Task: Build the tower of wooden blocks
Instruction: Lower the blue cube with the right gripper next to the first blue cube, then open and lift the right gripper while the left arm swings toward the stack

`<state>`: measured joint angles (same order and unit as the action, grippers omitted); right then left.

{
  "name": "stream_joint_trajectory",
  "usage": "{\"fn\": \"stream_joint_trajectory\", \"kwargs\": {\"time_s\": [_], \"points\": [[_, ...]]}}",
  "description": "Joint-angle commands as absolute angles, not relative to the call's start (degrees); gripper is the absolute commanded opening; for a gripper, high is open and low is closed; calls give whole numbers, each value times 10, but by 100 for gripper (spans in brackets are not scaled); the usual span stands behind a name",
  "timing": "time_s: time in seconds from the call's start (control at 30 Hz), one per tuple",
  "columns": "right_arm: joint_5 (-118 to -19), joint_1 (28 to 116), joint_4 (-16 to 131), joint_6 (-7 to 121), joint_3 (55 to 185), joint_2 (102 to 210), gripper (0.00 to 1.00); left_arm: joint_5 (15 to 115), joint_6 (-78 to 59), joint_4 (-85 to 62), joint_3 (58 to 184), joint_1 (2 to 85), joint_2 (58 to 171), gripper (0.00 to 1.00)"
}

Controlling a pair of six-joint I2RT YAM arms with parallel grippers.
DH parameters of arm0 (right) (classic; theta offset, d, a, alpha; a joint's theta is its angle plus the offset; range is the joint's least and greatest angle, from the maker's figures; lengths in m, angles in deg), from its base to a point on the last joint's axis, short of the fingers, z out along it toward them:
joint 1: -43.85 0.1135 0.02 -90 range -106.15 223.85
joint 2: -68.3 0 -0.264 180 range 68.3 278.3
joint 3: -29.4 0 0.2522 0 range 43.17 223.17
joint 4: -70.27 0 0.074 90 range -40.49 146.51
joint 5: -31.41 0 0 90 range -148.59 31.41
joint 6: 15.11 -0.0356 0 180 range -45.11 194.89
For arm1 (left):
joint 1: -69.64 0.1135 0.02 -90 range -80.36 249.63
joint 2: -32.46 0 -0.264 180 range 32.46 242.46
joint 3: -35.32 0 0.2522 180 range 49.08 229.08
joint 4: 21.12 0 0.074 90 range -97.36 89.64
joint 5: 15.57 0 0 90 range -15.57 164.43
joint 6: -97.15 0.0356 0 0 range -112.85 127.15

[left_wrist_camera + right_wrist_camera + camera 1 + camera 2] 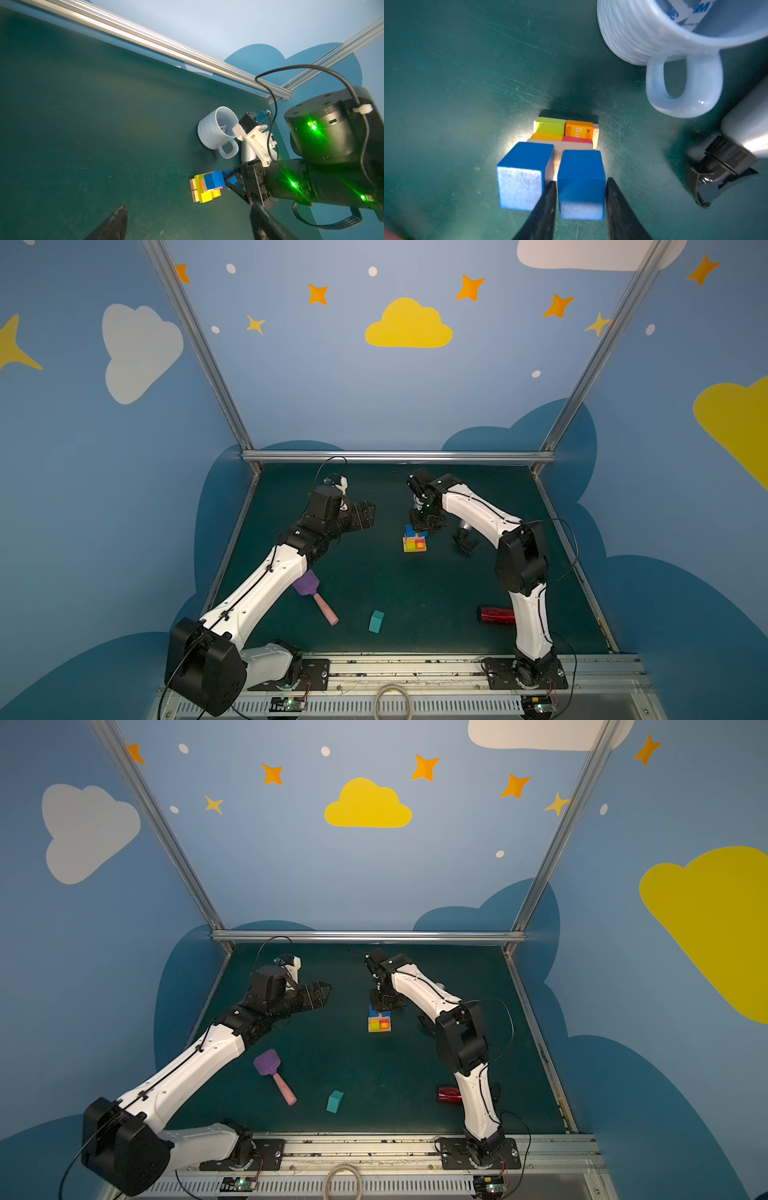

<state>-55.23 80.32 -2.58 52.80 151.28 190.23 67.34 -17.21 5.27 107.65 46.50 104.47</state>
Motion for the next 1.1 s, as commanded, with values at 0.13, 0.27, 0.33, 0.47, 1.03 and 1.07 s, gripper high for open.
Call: {"fn": "stream_joint_trajectory", "kwargs": {"time_s": [0.13,0.27,0.33,0.47,1.03,1.07], "points": [[-551,802,-45,523,1528,1898,39,667,-175,48,1075,469,1045,91],[-550,802,-44,523,1528,1896,39,666,-176,47,1075,468,1044,91],[-550,802,-44,522,1528,1893,39,666,-177,47,1076,469,1044,91],[-547,802,-44,521,1528,1889,39,665,-177,47,1076,468,1045,91],[-543,802,-43,521,1527,1873,41,660,-179,47,1077,468,1047,91],[-543,802,-42,521,1527,1871,42,660,-180,47,1078,468,1047,91]]}}
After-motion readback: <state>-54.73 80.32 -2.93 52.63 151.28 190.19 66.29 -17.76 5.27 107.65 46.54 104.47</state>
